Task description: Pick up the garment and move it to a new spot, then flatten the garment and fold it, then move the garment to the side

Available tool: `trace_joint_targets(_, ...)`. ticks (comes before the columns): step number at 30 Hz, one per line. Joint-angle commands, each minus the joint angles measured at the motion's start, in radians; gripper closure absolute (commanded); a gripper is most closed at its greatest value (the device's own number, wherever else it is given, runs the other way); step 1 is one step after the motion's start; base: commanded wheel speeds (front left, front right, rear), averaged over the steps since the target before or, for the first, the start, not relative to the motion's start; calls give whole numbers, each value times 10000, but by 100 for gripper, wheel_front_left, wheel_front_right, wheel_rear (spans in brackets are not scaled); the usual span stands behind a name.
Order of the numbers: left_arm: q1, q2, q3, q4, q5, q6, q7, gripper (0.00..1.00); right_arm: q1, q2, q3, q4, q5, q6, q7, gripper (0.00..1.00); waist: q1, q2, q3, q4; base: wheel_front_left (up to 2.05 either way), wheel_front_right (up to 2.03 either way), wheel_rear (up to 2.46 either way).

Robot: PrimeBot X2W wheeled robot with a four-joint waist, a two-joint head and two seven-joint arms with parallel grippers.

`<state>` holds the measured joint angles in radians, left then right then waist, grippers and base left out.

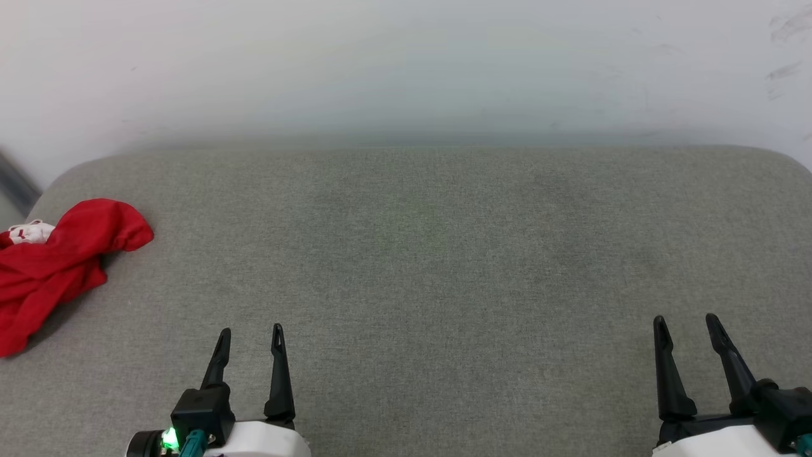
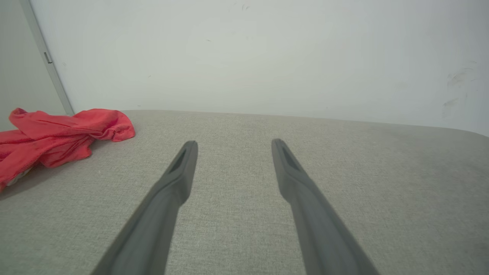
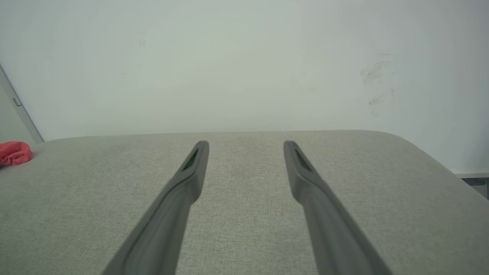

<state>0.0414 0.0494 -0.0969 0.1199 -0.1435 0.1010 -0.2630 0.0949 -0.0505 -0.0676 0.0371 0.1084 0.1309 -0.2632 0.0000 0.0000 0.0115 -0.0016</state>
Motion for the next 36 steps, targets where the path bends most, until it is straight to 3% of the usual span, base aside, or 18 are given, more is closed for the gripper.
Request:
trace_joint_targets(1, 69, 17, -21, 27, -8, 4, -28, 0, 69, 6, 4, 43, 98, -3, -25, 0, 0, 0, -4, 4, 0, 0, 0)
trace_joint_targets(21, -94, 17, 102, 193, -210, -70, -28, 0, 79, 6, 74, 52, 264, -3, -25, 0, 0, 0, -14, 191, 0, 0, 0)
trace_joint_targets(36, -274, 18, 413, 188, -150, 55, -28, 0, 143, 7, 218, -215, 114, -3, -23, 0, 0, 0, 86, 1748, 0, 0, 0)
